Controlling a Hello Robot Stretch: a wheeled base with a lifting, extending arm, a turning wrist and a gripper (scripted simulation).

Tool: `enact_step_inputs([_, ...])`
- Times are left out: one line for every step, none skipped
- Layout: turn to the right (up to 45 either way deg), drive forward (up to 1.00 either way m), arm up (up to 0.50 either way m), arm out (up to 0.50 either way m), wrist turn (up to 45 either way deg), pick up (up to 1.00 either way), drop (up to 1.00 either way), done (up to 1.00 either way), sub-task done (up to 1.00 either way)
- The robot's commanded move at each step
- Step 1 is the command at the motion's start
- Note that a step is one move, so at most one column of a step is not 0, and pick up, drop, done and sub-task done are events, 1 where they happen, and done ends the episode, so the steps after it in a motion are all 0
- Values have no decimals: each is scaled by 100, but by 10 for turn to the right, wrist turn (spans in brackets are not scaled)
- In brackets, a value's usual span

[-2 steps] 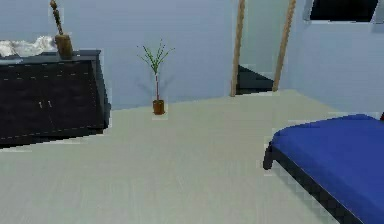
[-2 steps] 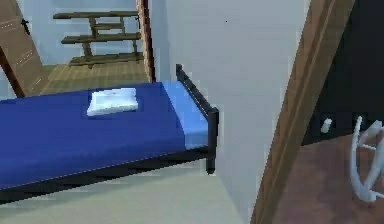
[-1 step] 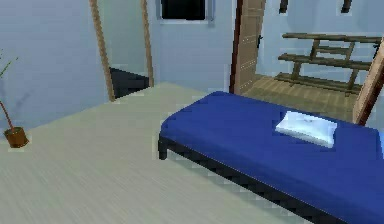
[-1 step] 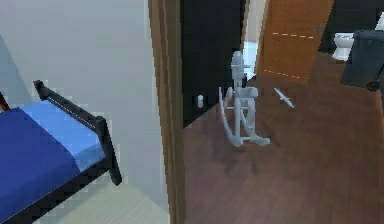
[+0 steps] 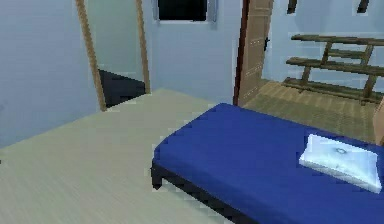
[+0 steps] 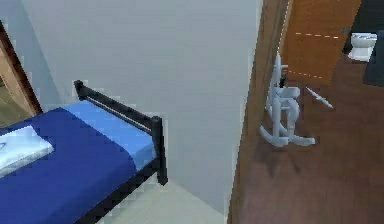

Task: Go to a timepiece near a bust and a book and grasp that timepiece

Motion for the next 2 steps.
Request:
enact_step_inputs([-450, 0, 0, 0, 0, 0, 0, 0, 0])
enact_step_inputs([-270, 0, 0, 0, 0, 0, 0, 0, 0])
